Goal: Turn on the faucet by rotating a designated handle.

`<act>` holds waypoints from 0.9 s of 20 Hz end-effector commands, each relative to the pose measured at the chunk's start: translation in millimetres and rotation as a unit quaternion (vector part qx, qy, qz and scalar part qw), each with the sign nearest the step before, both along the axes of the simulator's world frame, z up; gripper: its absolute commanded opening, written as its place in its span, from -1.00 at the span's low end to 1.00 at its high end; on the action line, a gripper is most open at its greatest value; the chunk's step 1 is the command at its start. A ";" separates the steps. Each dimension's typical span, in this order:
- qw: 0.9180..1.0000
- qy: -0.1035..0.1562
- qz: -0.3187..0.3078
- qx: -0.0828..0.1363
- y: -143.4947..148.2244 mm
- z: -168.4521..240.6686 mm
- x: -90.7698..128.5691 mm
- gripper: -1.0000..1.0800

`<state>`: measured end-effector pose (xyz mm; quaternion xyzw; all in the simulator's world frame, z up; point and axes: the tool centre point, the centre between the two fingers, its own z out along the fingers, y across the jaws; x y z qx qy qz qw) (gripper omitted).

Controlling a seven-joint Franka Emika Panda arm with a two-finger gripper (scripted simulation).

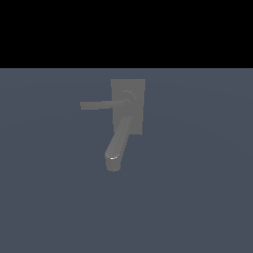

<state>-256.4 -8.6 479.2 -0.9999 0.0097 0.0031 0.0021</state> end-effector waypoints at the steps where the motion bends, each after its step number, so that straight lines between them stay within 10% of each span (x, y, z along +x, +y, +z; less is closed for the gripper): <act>1: 1.000 0.000 0.000 0.000 0.0 0.0 0.0 -1.00; 10: 1.000 0.010 0.007 -0.024 -7.9 -6.9 6.2 -1.00; 18: 0.995 0.035 0.028 -0.087 -27.0 -23.4 22.5 -1.00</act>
